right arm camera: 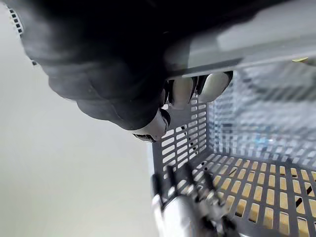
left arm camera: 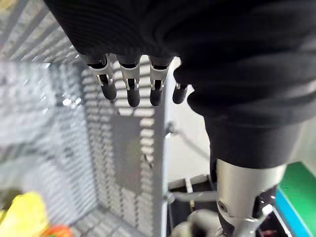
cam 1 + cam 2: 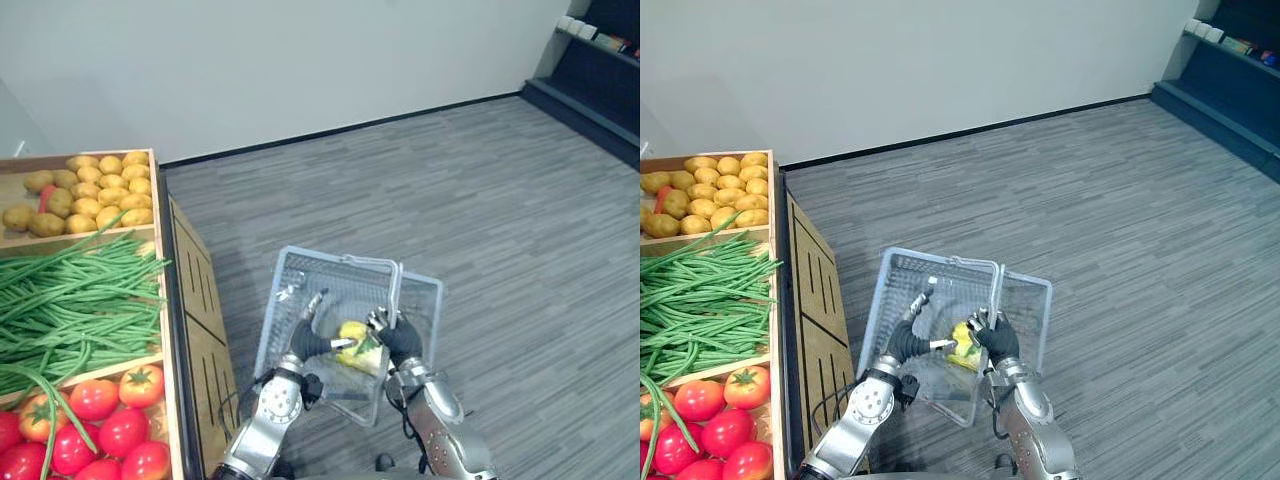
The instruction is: Pick vegetable in the basket
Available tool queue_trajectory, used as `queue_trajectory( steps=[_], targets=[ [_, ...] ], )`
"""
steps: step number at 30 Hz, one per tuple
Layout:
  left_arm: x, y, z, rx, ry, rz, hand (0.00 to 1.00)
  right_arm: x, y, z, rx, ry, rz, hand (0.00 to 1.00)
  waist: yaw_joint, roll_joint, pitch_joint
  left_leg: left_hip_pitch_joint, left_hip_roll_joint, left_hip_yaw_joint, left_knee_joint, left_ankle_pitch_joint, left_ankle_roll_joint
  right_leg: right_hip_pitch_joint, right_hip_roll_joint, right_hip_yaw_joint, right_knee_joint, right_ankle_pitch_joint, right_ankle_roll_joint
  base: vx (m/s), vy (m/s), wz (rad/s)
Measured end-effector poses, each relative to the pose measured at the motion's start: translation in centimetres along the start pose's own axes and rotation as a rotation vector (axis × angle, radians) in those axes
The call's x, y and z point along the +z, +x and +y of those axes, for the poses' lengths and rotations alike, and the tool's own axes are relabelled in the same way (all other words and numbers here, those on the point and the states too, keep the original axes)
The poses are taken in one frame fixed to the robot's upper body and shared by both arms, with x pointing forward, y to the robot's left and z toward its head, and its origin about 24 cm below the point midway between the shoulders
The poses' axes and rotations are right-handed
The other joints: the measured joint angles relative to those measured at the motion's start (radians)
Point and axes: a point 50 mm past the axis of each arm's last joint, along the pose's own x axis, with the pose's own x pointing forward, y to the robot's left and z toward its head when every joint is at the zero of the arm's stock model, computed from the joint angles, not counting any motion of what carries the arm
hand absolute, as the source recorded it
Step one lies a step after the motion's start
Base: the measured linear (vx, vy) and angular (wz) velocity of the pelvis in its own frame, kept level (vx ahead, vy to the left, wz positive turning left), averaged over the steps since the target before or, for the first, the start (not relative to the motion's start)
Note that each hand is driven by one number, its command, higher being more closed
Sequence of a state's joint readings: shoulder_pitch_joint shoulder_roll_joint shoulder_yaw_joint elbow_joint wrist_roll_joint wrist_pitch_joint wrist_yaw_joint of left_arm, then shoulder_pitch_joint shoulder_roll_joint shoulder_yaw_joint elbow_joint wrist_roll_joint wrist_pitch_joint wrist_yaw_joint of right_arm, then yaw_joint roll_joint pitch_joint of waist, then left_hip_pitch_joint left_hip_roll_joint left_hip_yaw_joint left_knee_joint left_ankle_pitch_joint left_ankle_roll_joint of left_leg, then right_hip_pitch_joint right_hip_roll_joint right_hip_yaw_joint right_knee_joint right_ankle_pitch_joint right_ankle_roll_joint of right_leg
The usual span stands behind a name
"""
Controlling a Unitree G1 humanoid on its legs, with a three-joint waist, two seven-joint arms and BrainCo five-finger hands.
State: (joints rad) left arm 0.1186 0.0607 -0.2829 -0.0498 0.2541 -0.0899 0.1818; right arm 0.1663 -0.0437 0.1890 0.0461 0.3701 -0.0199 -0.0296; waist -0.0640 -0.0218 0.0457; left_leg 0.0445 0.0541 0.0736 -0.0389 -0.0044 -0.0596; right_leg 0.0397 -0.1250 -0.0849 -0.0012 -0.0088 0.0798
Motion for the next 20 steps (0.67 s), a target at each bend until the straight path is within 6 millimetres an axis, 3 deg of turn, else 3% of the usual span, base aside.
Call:
queue_trajectory(
  steps=[2, 6, 10, 15, 20],
  targets=[
    [0.1, -0.4, 1.2, 0.057, -0.042, -0.004, 0.00, 0.4, 0.0, -1.2, -0.062, -0.039, -0.016, 1.00, 0.001, 0.003, -0.002, 0.000, -0.001, -0.006, 0.000, 0.000, 0.000, 0.002, -0.001, -0.006, 0.000, 0.000, 0.000, -0.01, 0.004, 0.11],
    [-1.7, -1.9, 3.5, 0.185, -0.191, 0.084, 0.00, 1.3, -0.4, -4.5, -0.206, -0.130, -0.045, 1.00, 0.007, 0.018, -0.009, -0.001, -0.002, -0.028, -0.012, 0.007, 0.000, 0.008, -0.002, -0.029, 0.000, -0.004, 0.006, -0.02, -0.002, 0.14],
    [-3.0, -3.1, 5.3, 0.281, -0.231, 0.140, 0.00, 1.3, -1.0, -7.2, -0.315, -0.189, -0.027, 1.00, 0.023, 0.025, -0.011, -0.001, -0.002, -0.051, -0.035, 0.027, -0.002, 0.011, -0.002, -0.055, 0.000, -0.010, 0.013, -0.03, -0.018, 0.20],
    [-6.3, -5.4, 7.3, 0.339, -0.216, 0.285, 0.00, -0.5, -2.6, -10.7, -0.414, -0.271, 0.095, 1.00, 0.031, 0.028, -0.010, -0.001, -0.004, -0.081, -0.036, 0.032, -0.003, 0.028, -0.003, -0.085, -0.002, -0.016, 0.012, -0.03, -0.009, 0.17],
    [-10.2, -7.6, 7.4, 0.305, -0.209, 0.477, 0.00, -2.8, -3.6, -11.8, -0.433, -0.337, 0.221, 1.00, 0.028, 0.026, -0.008, -0.009, -0.004, -0.094, -0.036, 0.037, -0.006, 0.028, -0.003, -0.102, -0.003, -0.016, 0.012, -0.03, -0.009, 0.08]
  ],
)
